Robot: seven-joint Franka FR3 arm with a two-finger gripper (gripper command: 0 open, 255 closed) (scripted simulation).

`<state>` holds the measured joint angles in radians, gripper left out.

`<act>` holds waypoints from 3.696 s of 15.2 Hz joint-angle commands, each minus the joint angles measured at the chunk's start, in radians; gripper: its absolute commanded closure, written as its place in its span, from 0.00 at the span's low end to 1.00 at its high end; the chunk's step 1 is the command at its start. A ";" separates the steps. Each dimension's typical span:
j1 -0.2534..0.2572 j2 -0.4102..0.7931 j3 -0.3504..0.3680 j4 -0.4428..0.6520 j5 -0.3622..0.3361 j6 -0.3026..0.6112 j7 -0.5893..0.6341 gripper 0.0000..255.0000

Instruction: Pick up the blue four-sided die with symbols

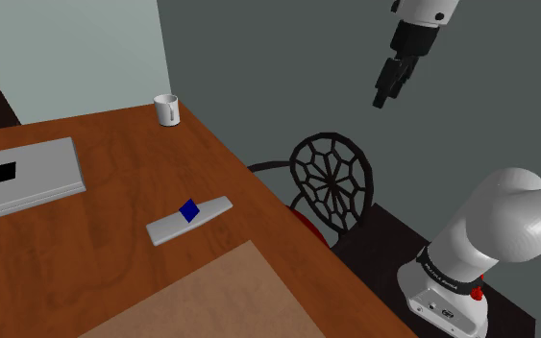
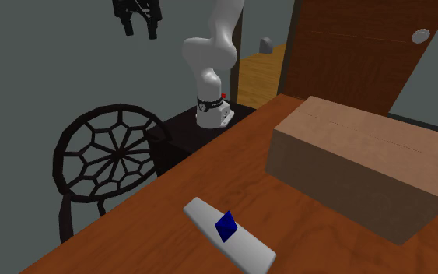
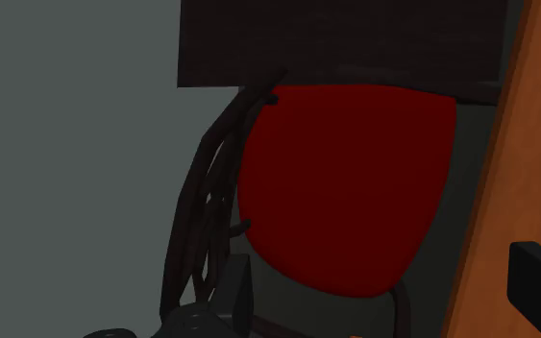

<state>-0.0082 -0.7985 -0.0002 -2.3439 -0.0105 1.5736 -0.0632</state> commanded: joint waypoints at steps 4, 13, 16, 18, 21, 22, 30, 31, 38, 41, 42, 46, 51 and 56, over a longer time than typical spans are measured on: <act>0.022 0.048 0.057 -0.013 0.027 0.062 0.049 0.00; 0.072 0.253 0.226 0.014 0.073 0.245 0.197 0.00; 0.082 0.338 0.282 0.044 0.069 0.300 0.250 0.00; 0.088 0.400 0.318 0.070 0.060 0.334 0.287 0.00; 0.094 0.498 0.371 0.117 0.035 0.380 0.347 0.00; 0.096 0.532 0.388 0.135 0.023 0.393 0.369 0.00; 0.134 0.835 0.497 0.325 -0.135 0.456 0.560 0.00; 0.144 0.876 0.504 0.355 -0.160 0.458 0.584 0.00; 0.259 1.166 0.511 0.602 -0.332 0.429 0.725 0.00; 0.321 1.282 0.497 0.723 -0.388 0.401 0.759 0.00; 0.323 1.287 0.494 0.717 -0.391 0.412 0.762 0.00; 0.326 1.310 0.485 0.696 -0.406 0.452 0.776 0.00; 0.330 1.327 0.479 0.687 -0.417 0.476 0.785 1.00; 0.330 1.328 0.479 0.687 -0.417 0.477 0.785 1.00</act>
<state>0.3215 0.5264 0.4798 -1.6573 -0.4271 2.0511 0.7220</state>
